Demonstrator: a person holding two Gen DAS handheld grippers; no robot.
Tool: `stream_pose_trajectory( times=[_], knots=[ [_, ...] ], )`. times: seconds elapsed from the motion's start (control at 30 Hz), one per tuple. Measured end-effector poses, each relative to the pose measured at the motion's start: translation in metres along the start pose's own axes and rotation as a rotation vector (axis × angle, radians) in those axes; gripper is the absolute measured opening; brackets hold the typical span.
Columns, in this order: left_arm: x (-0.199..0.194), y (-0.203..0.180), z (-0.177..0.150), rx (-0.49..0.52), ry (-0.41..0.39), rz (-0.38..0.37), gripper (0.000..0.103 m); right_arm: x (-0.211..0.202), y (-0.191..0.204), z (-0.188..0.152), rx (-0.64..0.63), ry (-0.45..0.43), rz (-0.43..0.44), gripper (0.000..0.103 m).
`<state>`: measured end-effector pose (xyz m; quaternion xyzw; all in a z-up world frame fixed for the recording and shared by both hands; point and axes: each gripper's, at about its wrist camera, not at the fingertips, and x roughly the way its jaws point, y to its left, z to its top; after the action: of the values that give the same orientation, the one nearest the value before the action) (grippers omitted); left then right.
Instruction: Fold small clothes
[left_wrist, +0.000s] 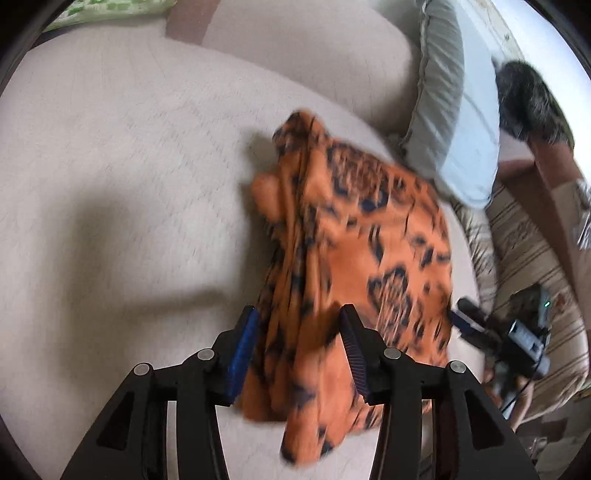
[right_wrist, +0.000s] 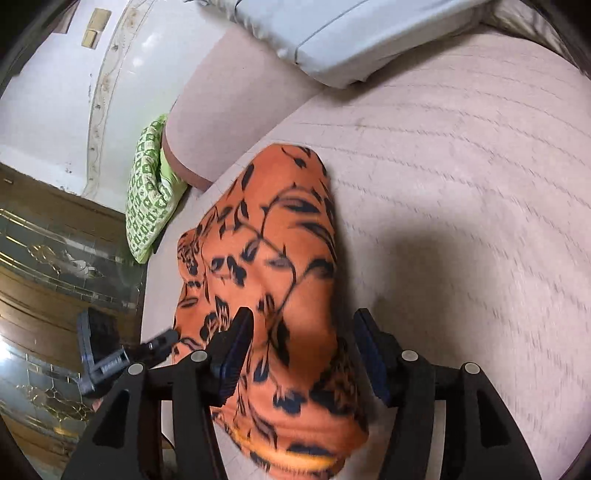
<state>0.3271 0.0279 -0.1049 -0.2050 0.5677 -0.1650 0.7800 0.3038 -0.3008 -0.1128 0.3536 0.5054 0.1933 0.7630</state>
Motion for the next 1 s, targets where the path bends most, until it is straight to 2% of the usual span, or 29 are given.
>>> stream_pose_trajectory(
  times=[0.1, 0.17, 0.2, 0.23, 0.27, 0.3, 0.4, 0.43, 0.5, 0.57, 0.6, 0.63, 0.67, 0.7, 0.73, 0.8, 0.83, 0.87, 0.9, 1.0],
  knots=[
    [-0.008, 0.003, -0.026, -0.015, 0.014, 0.0, 0.045, -0.009, 0.0, -0.024, -0.01, -0.017, -0.047, 0.058],
    [-0.003, 0.01, -0.032, -0.041, 0.006, -0.014, 0.045, -0.01, -0.007, -0.045, 0.013, -0.005, -0.054, 0.053],
    [0.001, 0.012, -0.033, -0.05, 0.015, -0.028, 0.039, -0.009, -0.013, -0.053, 0.022, 0.018, -0.05, 0.046],
    [0.005, 0.018, -0.034, -0.046, 0.024, -0.037, 0.024, -0.004, -0.017, -0.06, 0.024, 0.051, -0.056, 0.04],
    [0.002, 0.023, -0.035, -0.052, 0.026, -0.056, 0.021, 0.0, -0.017, -0.063, 0.02, 0.065, -0.062, 0.023],
    [0.0, 0.021, -0.034, -0.06, 0.019, -0.062, 0.013, 0.002, -0.016, -0.064, 0.017, 0.073, -0.059, 0.014],
    [-0.011, 0.013, -0.031, -0.011, -0.028, -0.054, 0.011, -0.014, 0.007, -0.064, -0.053, 0.025, -0.085, 0.011],
    [-0.008, 0.015, -0.031, 0.001, -0.03, -0.044, 0.011, -0.017, 0.008, -0.068, -0.07, 0.01, -0.093, 0.01],
    [0.015, 0.022, -0.034, -0.005, 0.016, -0.021, 0.014, -0.003, -0.011, -0.075, -0.044, 0.056, -0.134, 0.01],
    [0.01, 0.019, -0.038, -0.006, -0.023, -0.021, 0.015, 0.001, -0.019, -0.073, -0.012, 0.068, -0.114, 0.011],
    [0.005, 0.014, -0.04, 0.011, -0.032, -0.008, 0.017, -0.005, -0.014, -0.072, -0.033, 0.055, -0.11, 0.017],
    [-0.002, 0.008, -0.044, 0.041, -0.051, 0.02, 0.023, -0.012, -0.009, -0.073, -0.064, 0.034, -0.107, 0.019],
    [-0.012, 0.003, -0.054, 0.077, -0.088, 0.08, 0.025, -0.017, -0.007, -0.077, -0.077, 0.01, -0.126, 0.022],
    [-0.017, 0.0, -0.062, 0.097, -0.115, 0.12, 0.035, -0.02, -0.005, -0.082, -0.087, -0.009, -0.153, 0.03],
    [-0.025, -0.004, -0.076, 0.131, -0.16, 0.182, 0.043, -0.023, -0.003, -0.09, -0.102, -0.023, -0.182, 0.033],
    [-0.036, -0.013, -0.106, 0.198, -0.227, 0.301, 0.048, -0.029, 0.003, -0.102, -0.12, -0.051, -0.206, 0.04],
    [-0.039, -0.017, -0.125, 0.229, -0.245, 0.368, 0.049, -0.032, 0.01, -0.112, -0.138, -0.071, -0.223, 0.042],
    [-0.034, -0.025, -0.137, 0.236, -0.246, 0.396, 0.049, -0.035, 0.014, -0.118, -0.14, -0.082, -0.227, 0.048],
    [-0.034, -0.028, -0.15, 0.241, -0.245, 0.413, 0.049, -0.04, 0.017, -0.125, -0.14, -0.095, -0.222, 0.052],
    [-0.041, -0.041, -0.185, 0.262, -0.262, 0.451, 0.049, -0.05, 0.031, -0.154, -0.173, -0.129, -0.231, 0.053]
  ],
)
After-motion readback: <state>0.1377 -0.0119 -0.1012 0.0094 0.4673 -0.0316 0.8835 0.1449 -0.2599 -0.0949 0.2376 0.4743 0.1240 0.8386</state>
